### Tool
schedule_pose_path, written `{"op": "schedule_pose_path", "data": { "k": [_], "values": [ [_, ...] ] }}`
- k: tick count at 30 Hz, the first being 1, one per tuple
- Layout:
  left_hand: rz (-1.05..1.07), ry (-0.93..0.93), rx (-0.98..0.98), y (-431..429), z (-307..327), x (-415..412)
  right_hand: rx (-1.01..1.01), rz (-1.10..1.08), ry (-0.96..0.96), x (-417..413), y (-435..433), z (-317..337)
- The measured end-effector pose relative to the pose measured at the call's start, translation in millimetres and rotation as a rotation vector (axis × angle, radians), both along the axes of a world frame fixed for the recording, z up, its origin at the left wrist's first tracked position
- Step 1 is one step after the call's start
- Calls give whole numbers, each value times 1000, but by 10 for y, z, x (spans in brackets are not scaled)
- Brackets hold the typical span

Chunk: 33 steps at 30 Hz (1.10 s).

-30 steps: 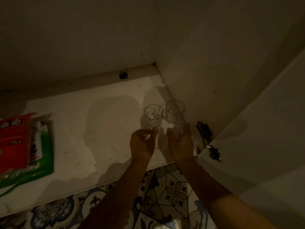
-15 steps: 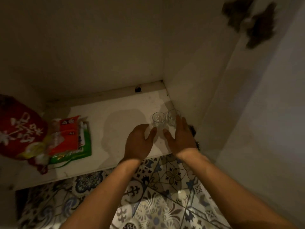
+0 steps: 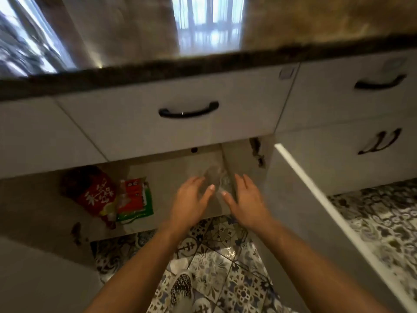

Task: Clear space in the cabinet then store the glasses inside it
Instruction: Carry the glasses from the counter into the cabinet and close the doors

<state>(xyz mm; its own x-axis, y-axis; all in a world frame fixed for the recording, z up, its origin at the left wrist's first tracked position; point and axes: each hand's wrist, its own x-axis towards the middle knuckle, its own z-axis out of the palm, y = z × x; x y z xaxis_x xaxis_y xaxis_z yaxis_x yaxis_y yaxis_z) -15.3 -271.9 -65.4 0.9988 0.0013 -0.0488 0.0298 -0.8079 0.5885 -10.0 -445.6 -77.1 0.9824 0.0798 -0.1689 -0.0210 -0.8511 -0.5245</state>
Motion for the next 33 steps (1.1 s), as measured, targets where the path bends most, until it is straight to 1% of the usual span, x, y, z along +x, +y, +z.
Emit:
{"op": "schedule_pose_path", "data": {
  "k": [4, 7, 9, 13, 17, 23, 29, 33],
  "values": [
    [20, -56, 1, -2, 973, -343, 22, 31, -9, -306, -114, 953],
    [61, -124, 20, 57, 1628, -553, 18, 66, -71, -489, -142, 1581],
    [92, -175, 40, 128, 2000, -668, 25, 70, -105, -580, -122, 1954],
    [154, -236, 19, 342, 2582, -927, 62, 68, -148, -742, -1, 2570],
    [223, -264, -51, 640, 3031, -1126, 109, 107, -174, -802, 283, 3077],
    [295, -269, -127, 1287, 3591, -1042, 167, 163, -205, -521, 956, 3656],
    [390, -309, -157, 2074, 3935, -821, 206, 212, -247, -130, 1797, 3958],
    [429, -282, -212, 2551, 3973, -734, 261, 178, -221, 77, 2240, 4015]
  ]
}}
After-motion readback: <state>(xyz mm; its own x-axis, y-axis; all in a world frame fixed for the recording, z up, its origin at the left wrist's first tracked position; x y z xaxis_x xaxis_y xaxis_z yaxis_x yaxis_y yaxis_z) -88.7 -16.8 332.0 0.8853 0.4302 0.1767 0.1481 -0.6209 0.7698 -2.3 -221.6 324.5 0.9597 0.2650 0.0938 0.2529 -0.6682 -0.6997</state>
